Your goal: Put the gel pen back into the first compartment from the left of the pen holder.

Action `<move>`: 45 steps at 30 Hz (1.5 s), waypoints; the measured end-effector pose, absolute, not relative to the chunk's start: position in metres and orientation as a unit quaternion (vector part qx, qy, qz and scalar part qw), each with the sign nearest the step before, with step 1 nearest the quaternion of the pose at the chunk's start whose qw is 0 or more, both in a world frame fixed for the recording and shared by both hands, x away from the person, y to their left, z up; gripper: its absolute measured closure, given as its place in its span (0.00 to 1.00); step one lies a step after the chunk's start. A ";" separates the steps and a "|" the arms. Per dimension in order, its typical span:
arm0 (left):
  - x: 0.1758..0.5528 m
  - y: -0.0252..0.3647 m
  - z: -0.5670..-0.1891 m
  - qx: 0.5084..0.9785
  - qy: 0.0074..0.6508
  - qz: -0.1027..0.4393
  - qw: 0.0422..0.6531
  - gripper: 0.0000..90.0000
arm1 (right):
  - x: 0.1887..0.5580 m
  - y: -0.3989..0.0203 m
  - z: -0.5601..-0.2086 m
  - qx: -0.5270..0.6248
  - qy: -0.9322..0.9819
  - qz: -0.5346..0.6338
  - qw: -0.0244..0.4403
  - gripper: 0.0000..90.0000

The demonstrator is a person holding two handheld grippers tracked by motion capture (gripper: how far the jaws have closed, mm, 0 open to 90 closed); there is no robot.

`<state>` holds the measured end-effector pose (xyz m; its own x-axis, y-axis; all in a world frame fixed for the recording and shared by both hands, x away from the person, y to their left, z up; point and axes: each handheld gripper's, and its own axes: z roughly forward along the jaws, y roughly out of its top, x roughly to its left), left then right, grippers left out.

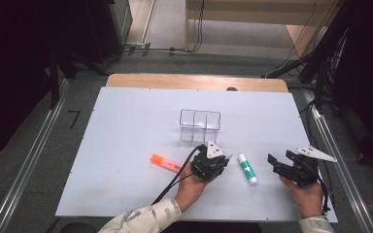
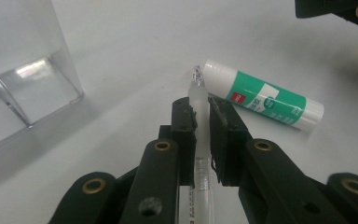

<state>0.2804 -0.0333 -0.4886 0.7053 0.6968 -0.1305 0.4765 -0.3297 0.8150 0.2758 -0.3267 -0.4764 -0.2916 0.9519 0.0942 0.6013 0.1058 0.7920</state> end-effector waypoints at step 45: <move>0.332 0.041 -0.414 0.737 0.426 0.192 0.489 0.90 | 0.277 -0.326 -0.477 0.551 0.706 0.382 0.227 0.27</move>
<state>0.3318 0.0414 -0.4140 0.5640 0.8150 -0.1330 0.4390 -0.1596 0.8842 0.2773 -0.3259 -0.4771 -0.2899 0.9518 0.1005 0.6052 0.1010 0.7896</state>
